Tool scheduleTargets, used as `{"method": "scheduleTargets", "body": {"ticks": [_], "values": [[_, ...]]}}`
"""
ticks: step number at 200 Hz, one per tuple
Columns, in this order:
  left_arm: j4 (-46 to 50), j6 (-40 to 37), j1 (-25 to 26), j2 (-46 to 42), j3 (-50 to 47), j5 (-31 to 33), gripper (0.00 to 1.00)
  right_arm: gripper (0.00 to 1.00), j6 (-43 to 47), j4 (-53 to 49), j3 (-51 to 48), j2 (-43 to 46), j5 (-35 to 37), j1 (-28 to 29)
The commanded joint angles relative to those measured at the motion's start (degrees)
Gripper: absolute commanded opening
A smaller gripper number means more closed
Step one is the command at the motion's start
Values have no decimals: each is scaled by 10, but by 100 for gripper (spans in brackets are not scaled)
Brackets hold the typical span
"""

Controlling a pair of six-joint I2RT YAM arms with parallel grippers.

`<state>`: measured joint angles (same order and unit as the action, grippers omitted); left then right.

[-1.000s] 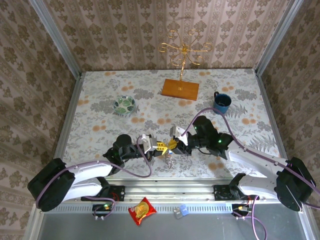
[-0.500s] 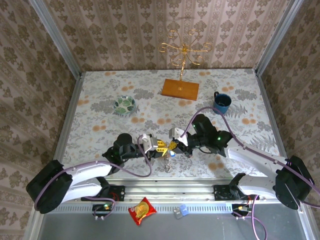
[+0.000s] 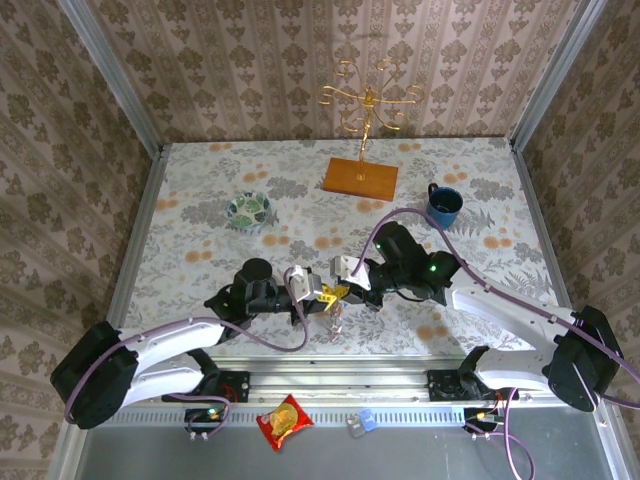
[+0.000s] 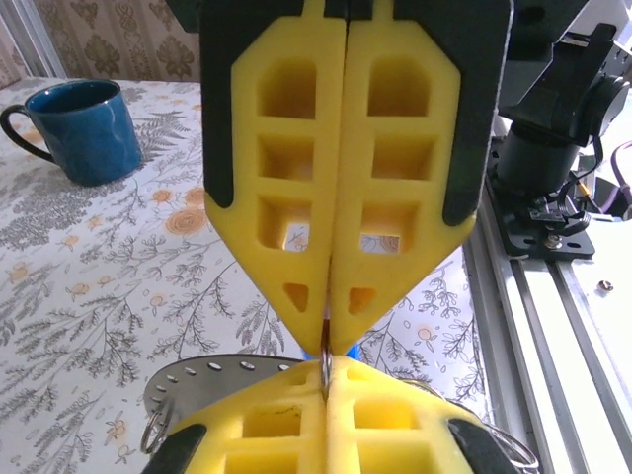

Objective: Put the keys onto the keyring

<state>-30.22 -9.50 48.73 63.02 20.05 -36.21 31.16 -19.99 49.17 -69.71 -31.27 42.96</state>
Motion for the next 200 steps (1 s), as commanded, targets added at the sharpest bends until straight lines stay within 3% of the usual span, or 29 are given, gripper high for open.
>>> {"method": "scheduleTargets", "body": {"ticks": [1, 50, 200], "values": [[-6, -4, -3, -2, 13, 2, 0, 24, -28, 22, -9, 25, 1, 1], [-76, 24, -9, -5, -14, -11, 0, 38, -61, 102, -109, 88, 73, -11], [-229, 95, -17, 29, -49, -38, 0, 42, -75, 189, -113, 1, 25, -1]]}}
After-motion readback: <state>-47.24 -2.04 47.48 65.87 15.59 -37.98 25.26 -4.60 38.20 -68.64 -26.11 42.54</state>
